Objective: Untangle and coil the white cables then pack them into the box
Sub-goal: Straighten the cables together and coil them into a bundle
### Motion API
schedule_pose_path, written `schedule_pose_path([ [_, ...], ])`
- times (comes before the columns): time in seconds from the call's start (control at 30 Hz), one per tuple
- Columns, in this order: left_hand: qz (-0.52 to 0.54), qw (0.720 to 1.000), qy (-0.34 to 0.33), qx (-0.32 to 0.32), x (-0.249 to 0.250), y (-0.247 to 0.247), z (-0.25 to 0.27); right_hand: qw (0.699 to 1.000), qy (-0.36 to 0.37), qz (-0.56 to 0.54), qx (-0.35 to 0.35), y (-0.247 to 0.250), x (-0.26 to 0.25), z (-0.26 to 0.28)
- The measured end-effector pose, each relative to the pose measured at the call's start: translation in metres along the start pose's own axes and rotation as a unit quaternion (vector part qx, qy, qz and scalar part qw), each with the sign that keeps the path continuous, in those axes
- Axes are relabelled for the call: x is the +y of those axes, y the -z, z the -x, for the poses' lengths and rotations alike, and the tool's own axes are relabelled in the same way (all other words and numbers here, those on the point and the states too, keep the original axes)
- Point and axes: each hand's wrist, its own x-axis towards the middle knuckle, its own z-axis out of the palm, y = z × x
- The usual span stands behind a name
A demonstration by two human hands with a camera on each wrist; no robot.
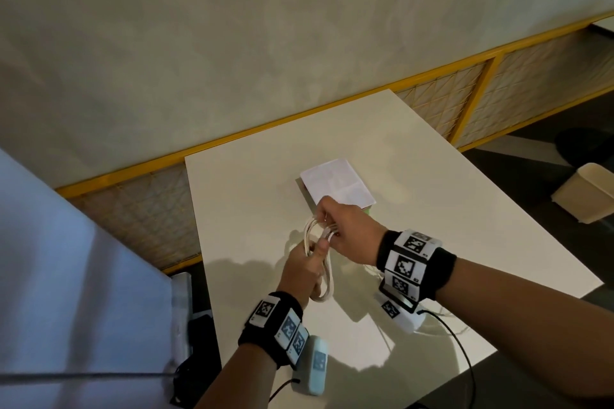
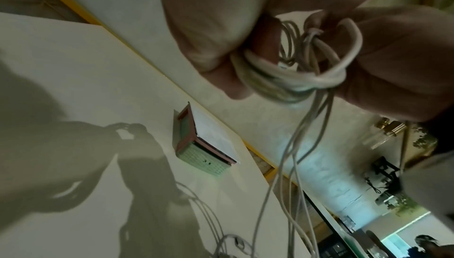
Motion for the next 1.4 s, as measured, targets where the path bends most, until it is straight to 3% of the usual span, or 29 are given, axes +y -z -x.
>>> schedule_pose_path([
  [0.13, -0.015, 0.999, -0.01, -0.046, 0.0, -0.003, 0.005, 0.998, -0.056, 0.009, 0.033, -0.003, -0.004, -0.006],
  [0.33, -0.067, 0.995, -0.006, -0.07, -0.006, -0.006, 0.006, 0.993, -0.105, 0.035, -0.04, -0.006, 0.001, -0.012],
  [0.47, -0.089, 0.994, -0.007, -0.058, -0.003, -0.015, -0.003, 0.989, -0.133, -0.059, 0.001, -0.008, -0.005, -0.012],
  [0.63, -0.092, 0.99, -0.097, -0.046, 0.01, -0.013, -0.005, 0.969, -0.14, -0.197, 0.053, -0.017, -0.01, -0.014],
  [0.83, -0.128, 0.991, -0.016, -0.027, 0.006, -0.009, -0.011, 0.959, -0.153, -0.232, 0.054, -0.023, -0.014, -0.015],
  [1.0, -0.154, 0.987, -0.036, -0.039, 0.013, -0.008, -0.016, 0.959, -0.157, -0.226, 0.065, -0.022, -0.016, -0.021],
  [1.17, -0.168, 0.985, -0.022, -0.005, 0.012, -0.009, -0.02, 0.952, -0.167, -0.241, 0.088, -0.025, -0.02, -0.023],
  [1.3, -0.137, 0.99, -0.016, -0.015, 0.014, -0.009, -0.019, 0.946, -0.17, -0.26, 0.097, -0.025, -0.021, -0.023],
  [1.4, -0.078, 0.996, -0.026, -0.026, 0.017, -0.006, -0.016, 0.95, -0.161, -0.261, 0.065, -0.021, -0.024, -0.024],
])
